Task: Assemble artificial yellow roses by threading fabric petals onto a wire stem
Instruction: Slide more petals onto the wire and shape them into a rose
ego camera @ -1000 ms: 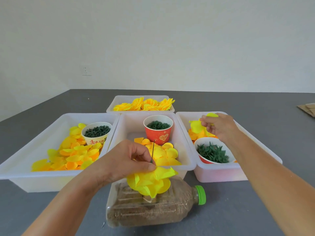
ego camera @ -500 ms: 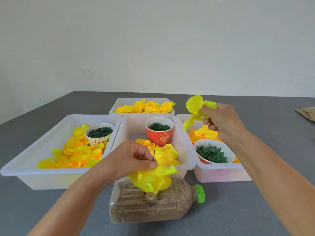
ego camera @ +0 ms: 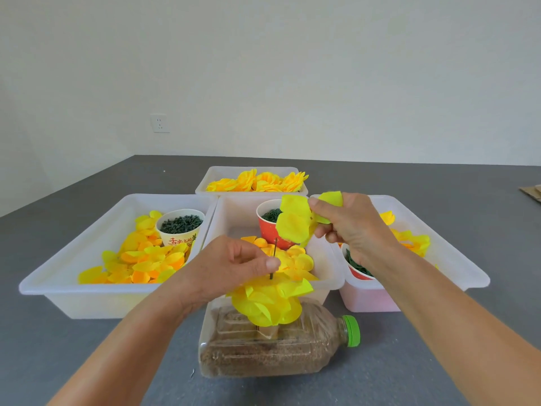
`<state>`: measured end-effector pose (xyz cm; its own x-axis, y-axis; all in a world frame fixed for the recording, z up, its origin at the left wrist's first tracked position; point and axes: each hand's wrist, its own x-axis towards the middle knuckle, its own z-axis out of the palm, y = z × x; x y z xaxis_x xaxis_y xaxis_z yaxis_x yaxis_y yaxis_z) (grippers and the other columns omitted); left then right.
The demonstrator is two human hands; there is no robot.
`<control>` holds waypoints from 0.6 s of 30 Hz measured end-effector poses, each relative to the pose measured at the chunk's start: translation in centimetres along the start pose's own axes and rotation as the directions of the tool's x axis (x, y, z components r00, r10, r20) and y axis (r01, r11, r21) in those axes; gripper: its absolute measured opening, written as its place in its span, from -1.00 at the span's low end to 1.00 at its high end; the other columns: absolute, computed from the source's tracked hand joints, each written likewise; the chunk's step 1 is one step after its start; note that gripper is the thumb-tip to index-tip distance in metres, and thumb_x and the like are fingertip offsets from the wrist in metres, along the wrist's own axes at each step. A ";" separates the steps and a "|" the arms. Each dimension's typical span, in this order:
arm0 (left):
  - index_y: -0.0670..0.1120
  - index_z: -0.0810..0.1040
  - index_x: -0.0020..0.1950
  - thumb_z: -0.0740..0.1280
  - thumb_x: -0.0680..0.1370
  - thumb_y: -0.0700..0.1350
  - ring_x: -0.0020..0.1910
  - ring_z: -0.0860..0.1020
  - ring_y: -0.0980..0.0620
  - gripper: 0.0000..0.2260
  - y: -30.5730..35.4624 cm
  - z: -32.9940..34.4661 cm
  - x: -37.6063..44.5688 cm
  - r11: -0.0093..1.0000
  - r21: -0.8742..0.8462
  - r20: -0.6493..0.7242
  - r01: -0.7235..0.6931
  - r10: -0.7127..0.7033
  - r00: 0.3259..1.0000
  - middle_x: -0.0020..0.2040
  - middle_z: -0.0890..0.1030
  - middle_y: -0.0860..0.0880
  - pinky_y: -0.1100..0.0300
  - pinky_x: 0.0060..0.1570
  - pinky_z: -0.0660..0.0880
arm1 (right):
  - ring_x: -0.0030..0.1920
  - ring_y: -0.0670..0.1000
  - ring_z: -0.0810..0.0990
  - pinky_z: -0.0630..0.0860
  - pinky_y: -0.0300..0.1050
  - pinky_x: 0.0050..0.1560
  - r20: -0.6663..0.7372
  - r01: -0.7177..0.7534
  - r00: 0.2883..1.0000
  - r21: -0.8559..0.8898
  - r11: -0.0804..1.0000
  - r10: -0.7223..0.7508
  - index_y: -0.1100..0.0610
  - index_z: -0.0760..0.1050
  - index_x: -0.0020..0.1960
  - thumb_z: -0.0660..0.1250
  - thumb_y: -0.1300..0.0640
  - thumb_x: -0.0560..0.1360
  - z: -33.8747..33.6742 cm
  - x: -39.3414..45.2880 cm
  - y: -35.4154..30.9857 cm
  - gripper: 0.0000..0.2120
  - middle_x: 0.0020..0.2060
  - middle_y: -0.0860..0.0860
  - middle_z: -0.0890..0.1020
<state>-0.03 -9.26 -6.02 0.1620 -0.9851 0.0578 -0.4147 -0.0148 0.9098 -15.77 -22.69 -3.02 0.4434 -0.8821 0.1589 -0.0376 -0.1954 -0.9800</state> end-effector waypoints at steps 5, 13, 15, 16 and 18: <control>-0.05 0.68 -0.18 0.26 0.38 0.38 -0.09 0.64 0.06 -0.49 1.0 -0.2 0.9 0.995 -0.094 -0.216 -0.037 0.016 0.976 -0.16 0.70 0.00 0.07 0.08 0.54 | -0.54 -0.05 0.54 0.37 -0.29 -0.52 0.023 0.191 0.982 -0.096 0.977 -0.189 0.13 0.52 -0.25 0.31 0.14 0.53 1.0 -0.9 -0.3 -0.81 -0.49 0.10 0.60; -0.13 0.66 -0.23 0.47 0.38 -0.27 -0.37 0.46 0.05 -0.94 1.9 0.3 2.8 0.986 -0.090 -0.397 -0.139 0.093 0.913 -0.35 0.59 -0.19 0.11 -0.31 0.42 | -0.29 0.06 0.67 0.55 -0.15 -0.30 0.127 0.209 0.967 0.107 0.972 -0.222 0.15 0.62 -0.16 0.39 -0.04 0.42 2.1 -1.4 -0.3 -0.75 -0.26 0.13 0.68; -0.12 0.65 -0.25 0.47 0.38 -0.30 -0.34 0.48 0.12 -0.91 1.4 0.3 3.0 0.975 0.089 -0.478 -0.205 0.223 0.850 -0.33 0.60 -0.16 0.15 -0.29 0.45 | -0.24 0.07 0.67 0.58 -0.16 -0.26 0.149 0.066 0.983 0.279 0.958 -0.112 0.15 0.64 -0.24 0.38 -0.20 0.27 2.0 -1.5 -0.4 -0.60 -0.18 0.16 0.68; -0.06 0.63 -0.27 0.46 0.38 -0.32 -0.35 0.49 0.22 -0.84 1.2 0.3 2.9 0.958 0.169 -0.523 -0.232 0.287 0.803 -0.33 0.61 -0.03 0.25 -0.30 0.46 | -0.22 0.07 0.67 0.59 -0.16 -0.24 0.155 0.012 0.986 0.331 0.943 -0.067 0.16 0.64 -0.28 0.38 -0.22 0.23 2.0 -1.5 -0.5 -0.58 -0.16 0.16 0.68; -0.04 0.62 -0.25 0.45 0.35 -0.38 -0.31 0.52 0.29 -0.77 1.2 0.6 2.7 0.923 0.249 -0.585 -0.293 0.384 0.714 -0.28 0.61 0.11 0.43 -0.29 0.44 | -0.23 0.03 0.64 0.60 -0.14 -0.20 0.133 -0.013 0.990 0.356 0.934 -0.036 0.14 0.64 -0.31 0.43 -0.09 0.21 2.2 -1.7 -0.4 -0.71 -0.22 0.10 0.69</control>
<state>-0.58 -12.03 -5.02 0.4798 -0.6093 0.6313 -0.6533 0.2321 0.7206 -14.50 -20.18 -3.20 0.5593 -0.8098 0.1772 0.2778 -0.0183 -0.9605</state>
